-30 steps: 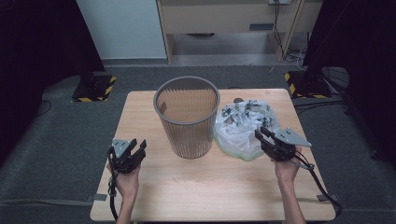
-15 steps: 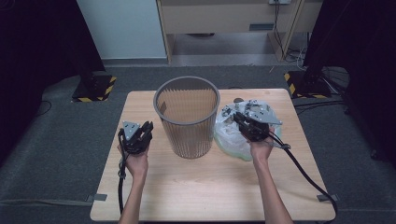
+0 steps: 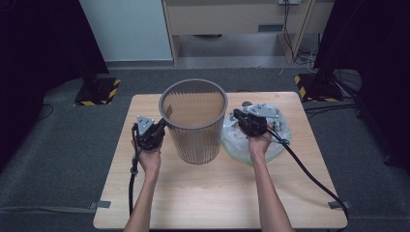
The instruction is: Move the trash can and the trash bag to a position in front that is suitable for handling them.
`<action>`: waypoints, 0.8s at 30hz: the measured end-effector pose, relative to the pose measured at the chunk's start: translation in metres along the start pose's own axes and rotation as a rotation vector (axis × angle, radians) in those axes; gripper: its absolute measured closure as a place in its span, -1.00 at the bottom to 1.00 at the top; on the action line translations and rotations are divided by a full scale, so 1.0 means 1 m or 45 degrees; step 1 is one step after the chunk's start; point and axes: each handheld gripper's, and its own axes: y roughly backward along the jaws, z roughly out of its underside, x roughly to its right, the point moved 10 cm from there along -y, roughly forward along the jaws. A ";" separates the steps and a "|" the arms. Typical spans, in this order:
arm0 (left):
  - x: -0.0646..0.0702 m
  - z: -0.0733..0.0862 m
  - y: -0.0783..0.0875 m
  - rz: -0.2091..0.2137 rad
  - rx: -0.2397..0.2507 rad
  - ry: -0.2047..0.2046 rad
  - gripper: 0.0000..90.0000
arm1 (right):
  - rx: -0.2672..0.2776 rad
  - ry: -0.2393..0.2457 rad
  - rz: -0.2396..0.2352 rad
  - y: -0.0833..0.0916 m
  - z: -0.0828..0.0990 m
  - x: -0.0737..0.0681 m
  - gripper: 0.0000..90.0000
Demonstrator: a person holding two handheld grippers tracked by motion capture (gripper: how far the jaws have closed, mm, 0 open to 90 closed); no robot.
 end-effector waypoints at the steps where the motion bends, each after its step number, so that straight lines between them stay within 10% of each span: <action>1: 0.000 0.001 -0.001 0.009 -0.006 0.013 1.00 | -0.001 0.017 -0.001 -0.001 0.000 -0.001 0.93; 24: 0.002 0.009 0.002 0.063 -0.090 0.037 1.00 | -0.037 0.092 -0.047 -0.011 -0.003 -0.036 1.00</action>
